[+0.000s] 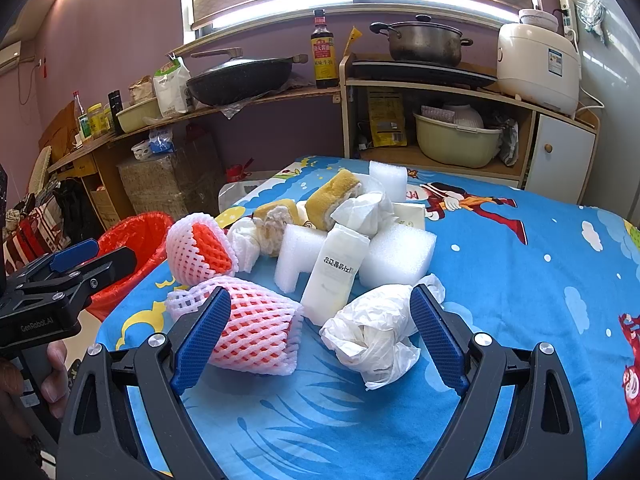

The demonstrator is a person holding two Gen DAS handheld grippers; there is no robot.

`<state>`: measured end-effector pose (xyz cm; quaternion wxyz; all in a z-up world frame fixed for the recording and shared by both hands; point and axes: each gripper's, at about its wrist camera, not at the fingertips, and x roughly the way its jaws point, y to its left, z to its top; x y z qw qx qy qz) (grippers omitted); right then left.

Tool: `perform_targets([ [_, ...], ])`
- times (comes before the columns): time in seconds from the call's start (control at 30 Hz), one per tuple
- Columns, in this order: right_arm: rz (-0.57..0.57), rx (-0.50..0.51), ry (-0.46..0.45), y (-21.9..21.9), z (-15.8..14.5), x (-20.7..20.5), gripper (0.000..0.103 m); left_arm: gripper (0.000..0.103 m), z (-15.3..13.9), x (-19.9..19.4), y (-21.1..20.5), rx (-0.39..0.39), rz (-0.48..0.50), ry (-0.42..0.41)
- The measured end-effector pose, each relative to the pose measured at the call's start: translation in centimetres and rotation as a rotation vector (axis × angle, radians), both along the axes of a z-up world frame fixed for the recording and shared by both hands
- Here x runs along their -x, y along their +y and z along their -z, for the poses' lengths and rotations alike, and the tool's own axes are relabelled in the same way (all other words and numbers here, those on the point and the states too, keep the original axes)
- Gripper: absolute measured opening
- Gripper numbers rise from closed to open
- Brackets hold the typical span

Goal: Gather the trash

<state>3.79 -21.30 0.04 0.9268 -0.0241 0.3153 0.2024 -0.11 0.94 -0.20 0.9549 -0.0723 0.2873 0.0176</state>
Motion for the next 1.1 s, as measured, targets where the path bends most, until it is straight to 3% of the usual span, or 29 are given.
perform_targets([
  [1.1, 0.001, -0.002, 0.006, 0.02, 0.45, 0.06, 0.085, 0.098, 0.42, 0.02, 0.38, 0.031, -0.009, -0.001],
])
